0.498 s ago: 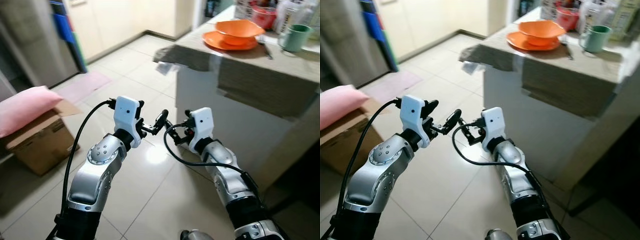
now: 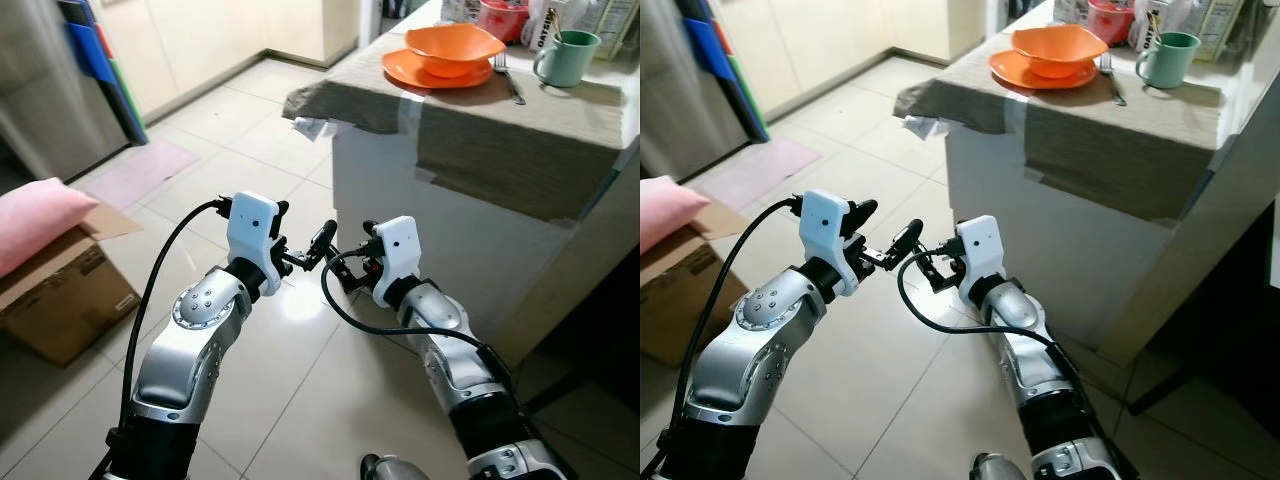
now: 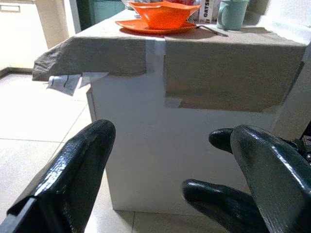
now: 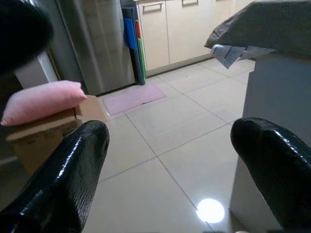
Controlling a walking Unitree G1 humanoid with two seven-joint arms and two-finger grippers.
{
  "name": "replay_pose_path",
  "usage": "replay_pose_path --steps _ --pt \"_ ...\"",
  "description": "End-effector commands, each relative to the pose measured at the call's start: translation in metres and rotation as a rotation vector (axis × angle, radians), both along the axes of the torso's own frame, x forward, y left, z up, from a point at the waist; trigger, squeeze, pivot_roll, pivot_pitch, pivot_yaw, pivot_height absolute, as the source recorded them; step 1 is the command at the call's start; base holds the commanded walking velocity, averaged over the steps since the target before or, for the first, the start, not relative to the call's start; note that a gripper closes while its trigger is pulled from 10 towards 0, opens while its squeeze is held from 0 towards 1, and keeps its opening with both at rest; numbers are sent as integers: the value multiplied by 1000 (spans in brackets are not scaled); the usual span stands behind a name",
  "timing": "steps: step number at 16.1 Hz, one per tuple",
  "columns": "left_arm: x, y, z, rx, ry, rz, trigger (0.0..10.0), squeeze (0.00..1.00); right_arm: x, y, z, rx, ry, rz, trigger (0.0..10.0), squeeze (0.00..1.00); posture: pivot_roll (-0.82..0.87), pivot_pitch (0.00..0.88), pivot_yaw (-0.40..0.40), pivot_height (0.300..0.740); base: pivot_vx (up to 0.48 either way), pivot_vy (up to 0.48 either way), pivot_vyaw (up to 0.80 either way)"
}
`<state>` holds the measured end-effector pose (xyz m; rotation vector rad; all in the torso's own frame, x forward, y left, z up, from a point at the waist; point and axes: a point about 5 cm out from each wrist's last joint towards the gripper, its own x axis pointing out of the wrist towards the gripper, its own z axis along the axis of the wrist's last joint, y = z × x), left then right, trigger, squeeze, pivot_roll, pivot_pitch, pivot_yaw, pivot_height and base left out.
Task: Setting the table
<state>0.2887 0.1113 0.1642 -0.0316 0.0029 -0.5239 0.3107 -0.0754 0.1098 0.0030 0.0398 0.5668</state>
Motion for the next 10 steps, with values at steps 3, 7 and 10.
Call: replay_pose_path --steps 3,7,10 --pt "-6 31 -18 -57 47 87 10000 0 -10 -3 8 -46 -60 97 10000 0 -128 0 72 719 0 0 -617" --pt "-11 38 -32 -163 114 169 10000 0 -15 -4 -5 -11 -3 86 10000 0 -121 0 71 719 0 0 -622" --pt "-13 30 -32 -116 106 121 10000 0 -15 -1 -3 -14 -14 108 10000 0 -111 0 69 719 0 0 -625"
